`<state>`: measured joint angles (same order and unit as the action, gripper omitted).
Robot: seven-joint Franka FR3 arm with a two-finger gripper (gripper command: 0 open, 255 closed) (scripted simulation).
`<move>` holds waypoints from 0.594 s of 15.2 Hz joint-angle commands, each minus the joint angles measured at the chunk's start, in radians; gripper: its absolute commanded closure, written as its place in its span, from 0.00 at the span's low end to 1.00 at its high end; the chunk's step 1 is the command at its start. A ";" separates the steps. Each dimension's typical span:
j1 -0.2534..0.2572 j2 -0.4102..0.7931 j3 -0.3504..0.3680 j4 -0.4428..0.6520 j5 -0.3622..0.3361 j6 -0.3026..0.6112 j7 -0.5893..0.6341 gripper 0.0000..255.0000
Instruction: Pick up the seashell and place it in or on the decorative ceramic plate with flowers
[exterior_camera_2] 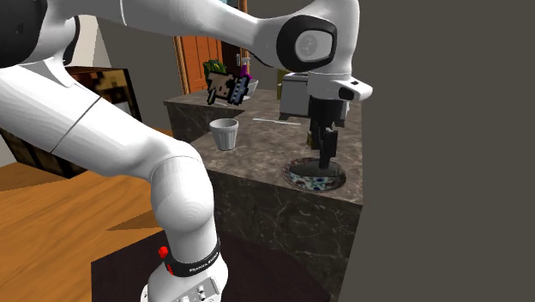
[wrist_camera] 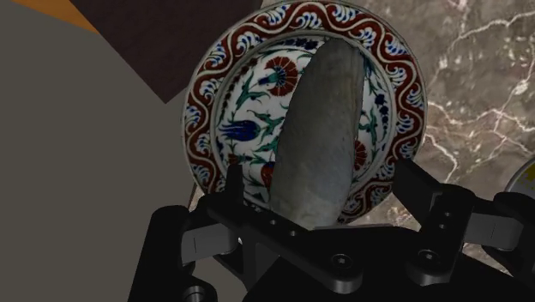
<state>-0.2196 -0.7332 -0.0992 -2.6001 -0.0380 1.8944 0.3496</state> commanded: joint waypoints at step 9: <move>0.002 -0.008 0.005 0.079 0.003 -0.088 0.002 0.00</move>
<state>-0.2179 -0.7410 -0.0947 -2.5209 -0.0346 1.8064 0.3512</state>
